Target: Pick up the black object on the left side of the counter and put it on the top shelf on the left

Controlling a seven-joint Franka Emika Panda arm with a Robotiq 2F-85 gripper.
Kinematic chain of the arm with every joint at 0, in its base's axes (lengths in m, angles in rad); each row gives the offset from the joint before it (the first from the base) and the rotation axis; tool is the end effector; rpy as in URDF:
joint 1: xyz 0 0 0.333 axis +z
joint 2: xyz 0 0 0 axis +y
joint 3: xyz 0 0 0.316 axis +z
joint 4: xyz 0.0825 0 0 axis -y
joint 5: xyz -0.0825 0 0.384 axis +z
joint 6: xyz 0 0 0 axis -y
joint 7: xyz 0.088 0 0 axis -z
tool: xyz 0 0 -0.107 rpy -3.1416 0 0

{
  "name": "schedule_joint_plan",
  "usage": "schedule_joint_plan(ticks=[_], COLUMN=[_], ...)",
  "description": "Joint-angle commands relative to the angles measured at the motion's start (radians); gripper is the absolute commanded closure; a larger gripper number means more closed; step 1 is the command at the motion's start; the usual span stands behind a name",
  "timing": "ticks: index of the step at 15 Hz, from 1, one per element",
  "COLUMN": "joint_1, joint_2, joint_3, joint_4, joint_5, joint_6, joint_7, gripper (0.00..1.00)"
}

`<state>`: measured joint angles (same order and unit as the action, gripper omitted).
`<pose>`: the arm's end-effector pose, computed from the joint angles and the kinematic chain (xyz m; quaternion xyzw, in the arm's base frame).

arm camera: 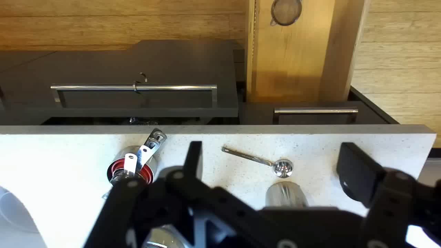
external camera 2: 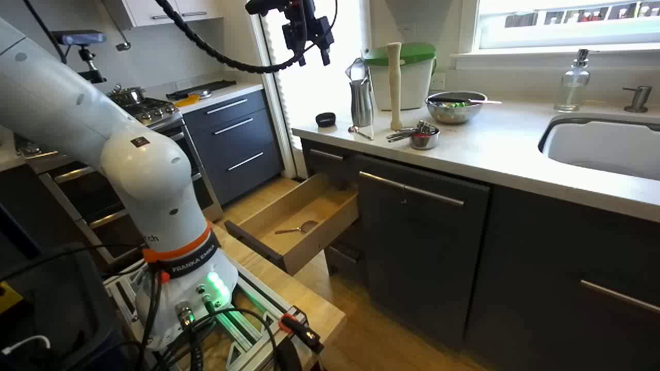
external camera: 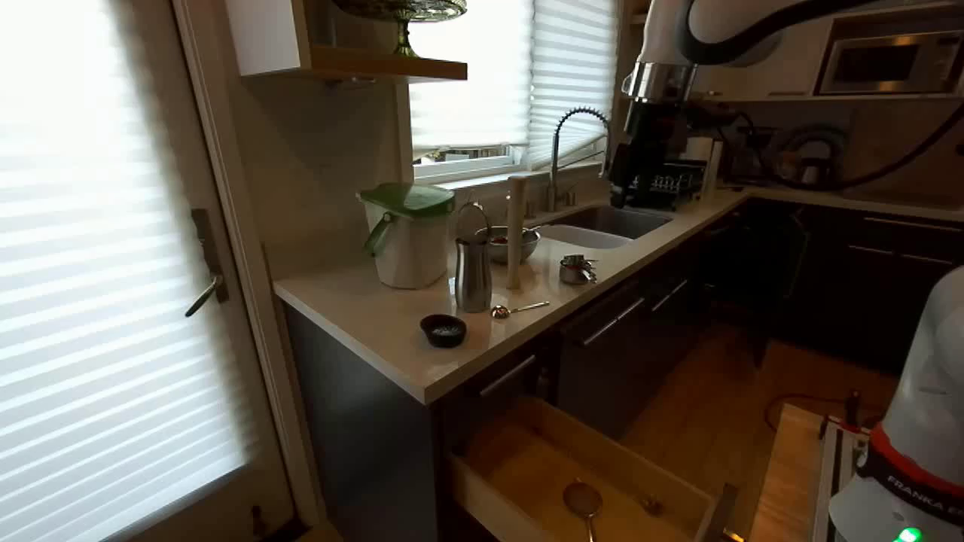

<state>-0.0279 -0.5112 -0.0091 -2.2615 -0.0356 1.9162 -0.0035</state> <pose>0.4140 -0.0184 0.5706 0.9964 -0.0117 0.0825 0.0166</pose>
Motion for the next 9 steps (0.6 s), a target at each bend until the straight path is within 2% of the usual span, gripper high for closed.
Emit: schedule_joint_plan(ticks=[1,8,9], joint_1=[0.003,0.003,-0.002], joint_2=[0.001,0.001,0.019], joint_3=[-0.002,-0.002,0.013], joint_4=[0.002,0.002,0.003], joint_5=[-0.001,-0.001,0.006], joint_6=[-0.002,-0.002,0.023], joint_7=[0.001,0.001,0.054], gripper=[0.00,0.00,0.00])
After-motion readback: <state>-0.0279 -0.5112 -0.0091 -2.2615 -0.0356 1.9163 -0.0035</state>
